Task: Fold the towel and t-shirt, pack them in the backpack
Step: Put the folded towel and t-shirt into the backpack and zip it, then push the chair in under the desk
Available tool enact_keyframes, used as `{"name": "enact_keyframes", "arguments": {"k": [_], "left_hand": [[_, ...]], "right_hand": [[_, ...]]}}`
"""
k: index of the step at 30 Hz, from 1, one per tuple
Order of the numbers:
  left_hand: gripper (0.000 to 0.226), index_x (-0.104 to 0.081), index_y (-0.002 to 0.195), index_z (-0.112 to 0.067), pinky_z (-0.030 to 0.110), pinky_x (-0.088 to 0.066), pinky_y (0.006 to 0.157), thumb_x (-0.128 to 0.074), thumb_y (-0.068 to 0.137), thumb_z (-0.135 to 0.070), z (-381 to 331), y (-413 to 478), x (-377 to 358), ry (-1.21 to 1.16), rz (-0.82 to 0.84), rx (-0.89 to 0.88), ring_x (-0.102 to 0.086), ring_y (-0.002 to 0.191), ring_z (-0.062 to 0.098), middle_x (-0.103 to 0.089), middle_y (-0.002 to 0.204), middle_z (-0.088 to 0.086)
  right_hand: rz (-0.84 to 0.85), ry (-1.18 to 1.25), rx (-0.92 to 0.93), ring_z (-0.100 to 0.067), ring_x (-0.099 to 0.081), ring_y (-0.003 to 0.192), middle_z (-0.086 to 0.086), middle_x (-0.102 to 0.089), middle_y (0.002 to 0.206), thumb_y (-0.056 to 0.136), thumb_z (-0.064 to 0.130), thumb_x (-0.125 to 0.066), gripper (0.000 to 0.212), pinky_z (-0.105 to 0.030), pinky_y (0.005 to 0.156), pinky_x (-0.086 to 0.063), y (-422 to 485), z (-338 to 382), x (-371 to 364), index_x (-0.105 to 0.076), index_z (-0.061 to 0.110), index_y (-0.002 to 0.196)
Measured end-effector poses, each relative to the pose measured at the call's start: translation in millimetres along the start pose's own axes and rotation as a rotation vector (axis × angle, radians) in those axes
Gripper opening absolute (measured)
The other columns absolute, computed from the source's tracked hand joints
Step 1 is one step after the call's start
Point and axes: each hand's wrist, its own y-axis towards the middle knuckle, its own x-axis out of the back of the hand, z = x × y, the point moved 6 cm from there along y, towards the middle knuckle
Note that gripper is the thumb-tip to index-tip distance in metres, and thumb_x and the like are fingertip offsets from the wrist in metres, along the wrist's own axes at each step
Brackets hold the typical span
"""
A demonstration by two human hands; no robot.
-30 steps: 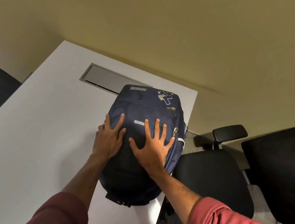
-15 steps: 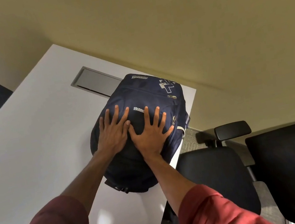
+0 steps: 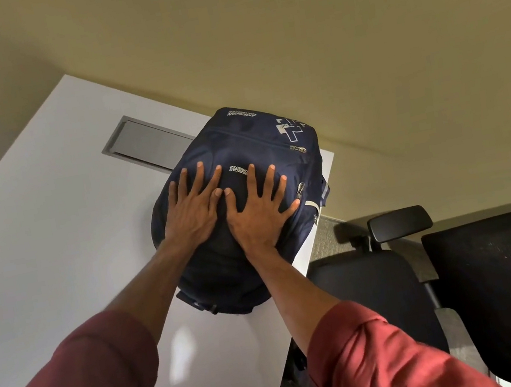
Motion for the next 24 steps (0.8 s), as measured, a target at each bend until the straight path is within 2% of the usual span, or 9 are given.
{"name": "enact_keyframes", "arguments": {"k": [5, 10, 14, 16, 20, 24], "left_hand": [[0.080, 0.015, 0.167, -0.045, 0.052, 0.011, 0.130, 0.022, 0.093, -0.076, 1, 4, 0, 0.011, 0.007, 0.008, 0.019, 0.164, 0.030, 0.017, 0.179, -0.003], [0.067, 0.013, 0.168, -0.045, 0.057, 0.006, 0.132, 0.005, 0.105, -0.066, -4, 1, 2, 0.029, 0.023, 0.047, 0.015, 0.164, 0.032, 0.014, 0.179, 0.000], [0.068, 0.006, 0.171, -0.036, 0.057, 0.002, 0.132, -0.002, 0.107, -0.059, -25, -20, 1, -0.014, 0.020, 0.149, 0.008, 0.165, 0.034, 0.008, 0.180, 0.006], [0.066, 0.005, 0.171, -0.034, 0.058, -0.001, 0.132, -0.005, 0.110, -0.056, -36, -35, -3, -0.035, -0.006, 0.201, 0.003, 0.166, 0.034, 0.004, 0.180, 0.009], [0.066, -0.004, 0.172, -0.028, 0.062, -0.020, 0.130, -0.011, 0.112, -0.054, -42, -52, 3, 0.044, -0.021, 0.183, -0.014, 0.164, 0.038, -0.011, 0.179, 0.014], [0.072, 0.010, 0.171, -0.022, 0.055, -0.010, 0.134, -0.008, 0.111, -0.058, -66, -76, 14, 0.101, -0.009, 0.128, -0.003, 0.166, 0.030, 0.000, 0.180, 0.006]], "right_hand": [[0.011, -0.004, -0.002, -0.037, 0.002, 0.167, -0.004, 0.001, 0.182, 0.105, 0.076, -0.029, 0.078, -0.080, 0.123, -0.008, 4, 0, -4, -0.011, 0.041, 0.172], [0.046, 0.001, 0.005, -0.038, 0.002, 0.167, -0.005, 0.002, 0.182, 0.105, 0.076, -0.027, 0.077, -0.080, 0.124, -0.005, 2, -1, -2, -0.009, 0.040, 0.172], [0.102, 0.008, 0.037, -0.037, 0.004, 0.167, -0.005, 0.005, 0.182, 0.107, 0.073, -0.025, 0.076, -0.078, 0.123, -0.002, -1, -5, 4, -0.004, 0.040, 0.172], [0.112, 0.018, 0.081, -0.037, 0.001, 0.167, -0.006, 0.001, 0.181, 0.109, 0.068, -0.026, 0.073, -0.078, 0.123, -0.005, -3, -9, 11, -0.006, 0.038, 0.172], [0.076, 0.007, 0.196, -0.034, -0.013, 0.166, -0.007, -0.014, 0.180, 0.112, 0.058, -0.030, 0.066, -0.077, 0.125, -0.011, -11, -25, 27, -0.021, 0.031, 0.172], [-0.020, 0.024, 0.244, -0.024, -0.021, 0.165, -0.004, -0.019, 0.180, 0.113, 0.054, -0.031, 0.066, -0.067, 0.130, -0.015, -33, -50, 52, -0.017, 0.031, 0.173]]}}
